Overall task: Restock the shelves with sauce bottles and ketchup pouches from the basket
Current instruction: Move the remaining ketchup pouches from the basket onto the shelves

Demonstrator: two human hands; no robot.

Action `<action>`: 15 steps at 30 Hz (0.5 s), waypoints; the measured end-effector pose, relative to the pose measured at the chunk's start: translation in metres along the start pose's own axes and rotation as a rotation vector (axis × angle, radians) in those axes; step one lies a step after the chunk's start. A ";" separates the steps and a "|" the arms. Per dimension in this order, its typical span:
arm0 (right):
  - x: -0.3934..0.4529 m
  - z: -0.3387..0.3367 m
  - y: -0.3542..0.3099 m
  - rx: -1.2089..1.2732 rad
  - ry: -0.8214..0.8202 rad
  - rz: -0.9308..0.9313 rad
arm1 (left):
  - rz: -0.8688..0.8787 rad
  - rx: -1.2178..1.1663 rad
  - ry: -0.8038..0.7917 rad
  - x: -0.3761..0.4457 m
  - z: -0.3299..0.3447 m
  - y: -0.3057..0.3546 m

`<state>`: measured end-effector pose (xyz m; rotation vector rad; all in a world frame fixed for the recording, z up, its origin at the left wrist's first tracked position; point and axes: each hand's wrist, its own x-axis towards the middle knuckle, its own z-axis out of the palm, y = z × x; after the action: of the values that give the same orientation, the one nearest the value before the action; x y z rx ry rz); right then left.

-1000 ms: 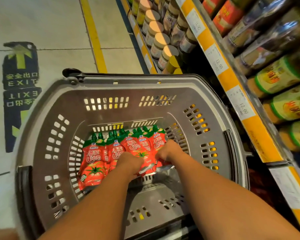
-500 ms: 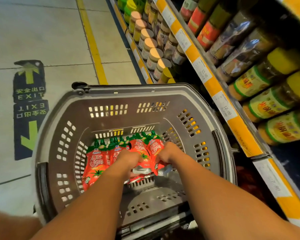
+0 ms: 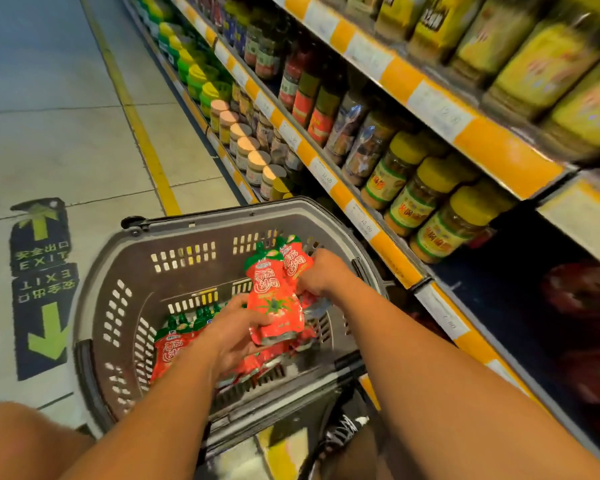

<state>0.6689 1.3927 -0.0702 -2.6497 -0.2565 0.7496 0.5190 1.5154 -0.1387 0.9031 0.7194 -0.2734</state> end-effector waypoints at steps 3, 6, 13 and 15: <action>-0.031 -0.024 0.004 0.053 0.085 -0.052 | 0.084 -0.037 -0.058 -0.020 0.017 0.007; -0.062 -0.047 0.013 0.116 0.132 -0.095 | 0.158 -0.008 -0.133 -0.042 0.031 0.018; -0.149 -0.093 0.054 0.448 0.300 -0.115 | 0.286 0.085 -0.258 -0.097 0.068 0.039; -0.178 -0.099 0.076 0.574 0.333 -0.080 | 0.304 0.131 -0.301 -0.112 0.076 0.040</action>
<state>0.5778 1.2450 0.0601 -2.1509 -0.0425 0.2843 0.4903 1.4708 -0.0078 1.0543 0.2832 -0.1813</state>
